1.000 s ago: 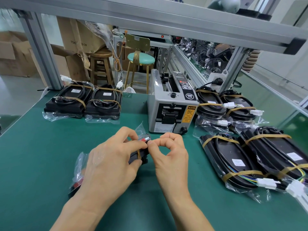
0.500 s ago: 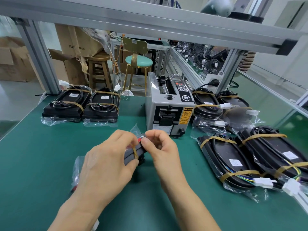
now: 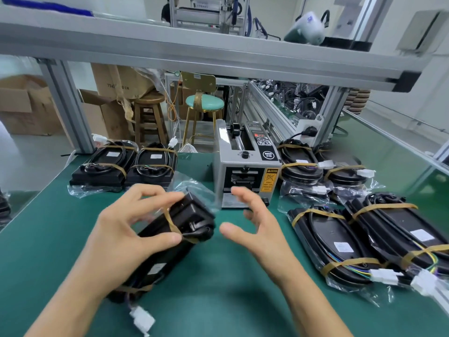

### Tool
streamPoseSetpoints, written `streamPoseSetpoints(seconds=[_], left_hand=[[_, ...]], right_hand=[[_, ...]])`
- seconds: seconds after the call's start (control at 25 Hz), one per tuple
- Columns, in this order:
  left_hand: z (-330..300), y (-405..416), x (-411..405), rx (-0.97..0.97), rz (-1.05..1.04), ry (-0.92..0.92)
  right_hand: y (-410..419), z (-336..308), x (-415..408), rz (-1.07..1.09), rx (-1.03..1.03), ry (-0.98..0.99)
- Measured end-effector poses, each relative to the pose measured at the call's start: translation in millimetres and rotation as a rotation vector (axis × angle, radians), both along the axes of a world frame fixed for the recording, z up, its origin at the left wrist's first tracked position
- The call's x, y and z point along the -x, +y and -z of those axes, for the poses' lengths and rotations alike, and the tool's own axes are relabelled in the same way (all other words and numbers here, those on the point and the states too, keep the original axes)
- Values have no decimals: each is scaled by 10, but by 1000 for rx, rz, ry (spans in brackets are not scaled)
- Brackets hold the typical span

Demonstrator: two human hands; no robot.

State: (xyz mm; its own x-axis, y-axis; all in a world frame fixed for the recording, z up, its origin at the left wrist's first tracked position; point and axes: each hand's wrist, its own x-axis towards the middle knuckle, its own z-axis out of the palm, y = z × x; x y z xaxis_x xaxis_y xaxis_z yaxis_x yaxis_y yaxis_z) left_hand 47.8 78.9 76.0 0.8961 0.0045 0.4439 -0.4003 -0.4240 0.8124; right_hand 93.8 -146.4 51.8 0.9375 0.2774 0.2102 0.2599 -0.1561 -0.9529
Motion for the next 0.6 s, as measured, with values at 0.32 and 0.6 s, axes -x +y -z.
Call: streamPoseSetpoints(seconds=[0.32,0.6], left_hand=[[324,28,-5,785,261,22],[1,158,23,218,197,-72]], right_hand=[[15,-523,-94,-266,490,-198],[149,-515,-157,-115,524,-445]])
